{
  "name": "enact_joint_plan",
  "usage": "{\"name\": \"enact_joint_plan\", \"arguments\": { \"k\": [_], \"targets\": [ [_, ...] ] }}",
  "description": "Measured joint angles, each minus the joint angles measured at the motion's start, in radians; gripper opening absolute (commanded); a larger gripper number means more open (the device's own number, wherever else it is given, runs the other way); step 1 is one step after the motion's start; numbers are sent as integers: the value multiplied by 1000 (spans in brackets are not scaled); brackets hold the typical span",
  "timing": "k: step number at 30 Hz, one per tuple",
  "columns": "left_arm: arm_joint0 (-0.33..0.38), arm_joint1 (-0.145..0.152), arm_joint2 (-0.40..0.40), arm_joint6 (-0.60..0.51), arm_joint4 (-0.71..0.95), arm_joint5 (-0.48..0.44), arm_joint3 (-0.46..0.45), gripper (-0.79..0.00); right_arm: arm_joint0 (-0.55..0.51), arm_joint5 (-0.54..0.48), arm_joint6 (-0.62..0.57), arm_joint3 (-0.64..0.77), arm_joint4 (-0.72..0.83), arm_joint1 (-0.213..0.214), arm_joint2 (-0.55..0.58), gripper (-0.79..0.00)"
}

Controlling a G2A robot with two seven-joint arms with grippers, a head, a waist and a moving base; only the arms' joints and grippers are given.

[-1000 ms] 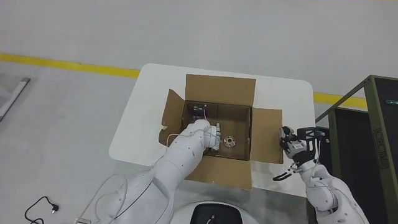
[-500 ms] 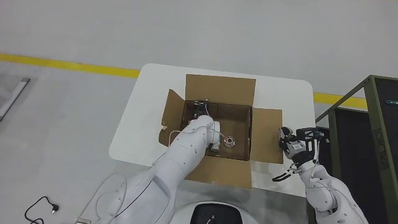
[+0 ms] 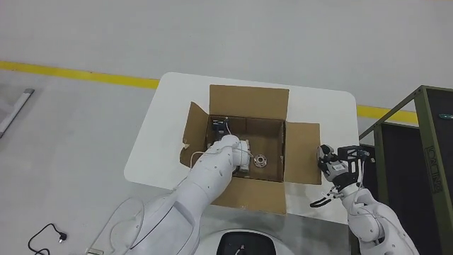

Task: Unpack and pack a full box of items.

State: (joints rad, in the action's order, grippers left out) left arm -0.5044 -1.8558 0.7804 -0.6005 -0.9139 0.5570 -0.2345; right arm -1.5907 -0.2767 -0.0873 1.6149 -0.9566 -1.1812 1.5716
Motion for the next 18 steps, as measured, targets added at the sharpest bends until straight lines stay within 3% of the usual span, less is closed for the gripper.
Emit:
{"name": "enact_joint_plan", "arguments": {
  "k": [18],
  "targets": [
    [-9, -11, 9, 6, -1, -20, 11, 0, -2, -7, 5, 5, 10, 0, 2, -763]
  ]
}}
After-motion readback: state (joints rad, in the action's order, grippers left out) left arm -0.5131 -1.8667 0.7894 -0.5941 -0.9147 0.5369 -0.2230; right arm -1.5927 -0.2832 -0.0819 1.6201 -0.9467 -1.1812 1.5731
